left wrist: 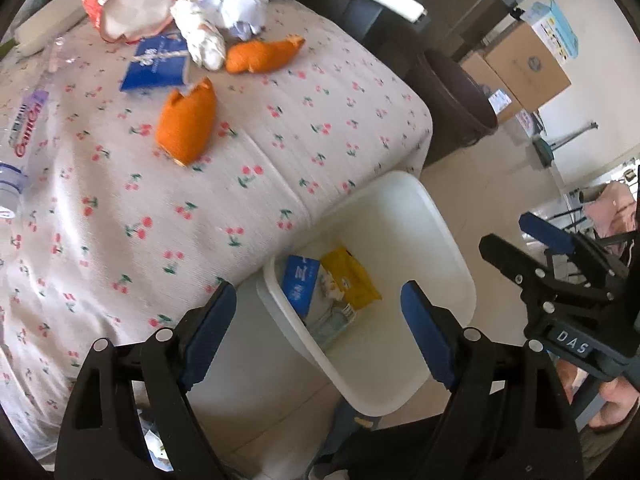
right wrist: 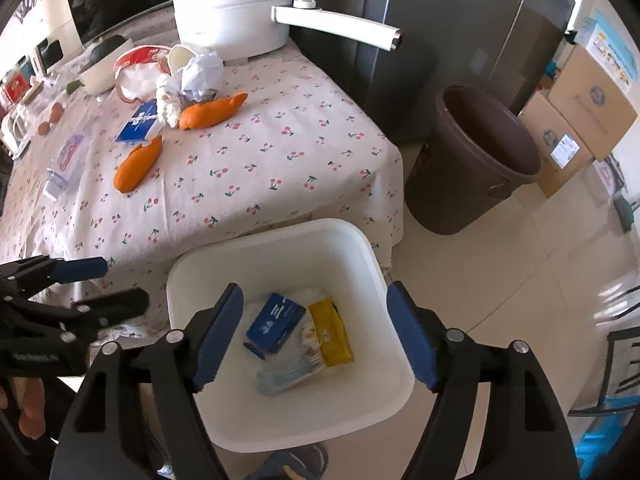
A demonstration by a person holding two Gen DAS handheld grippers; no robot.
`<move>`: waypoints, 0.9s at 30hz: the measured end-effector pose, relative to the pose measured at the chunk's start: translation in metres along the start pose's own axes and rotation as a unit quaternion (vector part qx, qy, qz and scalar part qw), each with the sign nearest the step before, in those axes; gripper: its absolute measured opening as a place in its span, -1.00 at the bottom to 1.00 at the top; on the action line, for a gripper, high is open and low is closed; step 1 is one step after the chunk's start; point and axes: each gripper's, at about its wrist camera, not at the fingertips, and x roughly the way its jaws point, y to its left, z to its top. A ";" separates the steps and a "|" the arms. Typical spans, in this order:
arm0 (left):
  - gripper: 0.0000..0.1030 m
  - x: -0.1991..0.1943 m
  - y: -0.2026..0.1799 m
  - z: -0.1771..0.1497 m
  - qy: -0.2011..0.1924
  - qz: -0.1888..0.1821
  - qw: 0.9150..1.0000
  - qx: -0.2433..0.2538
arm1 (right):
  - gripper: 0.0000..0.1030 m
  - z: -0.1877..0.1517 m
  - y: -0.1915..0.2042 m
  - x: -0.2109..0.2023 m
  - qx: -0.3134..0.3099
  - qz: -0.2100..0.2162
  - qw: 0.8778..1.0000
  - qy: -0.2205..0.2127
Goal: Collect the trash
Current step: 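Carry both boxes to the white basin and open both grippers, then grasp the blue biscuit box with the left gripper while the right grasps an orange peel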
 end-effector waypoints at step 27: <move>0.57 -0.122 0.140 0.079 -0.121 0.084 0.977 -0.152 | 0.52 0.034 -0.005 0.002 0.087 0.078 0.992 -0.037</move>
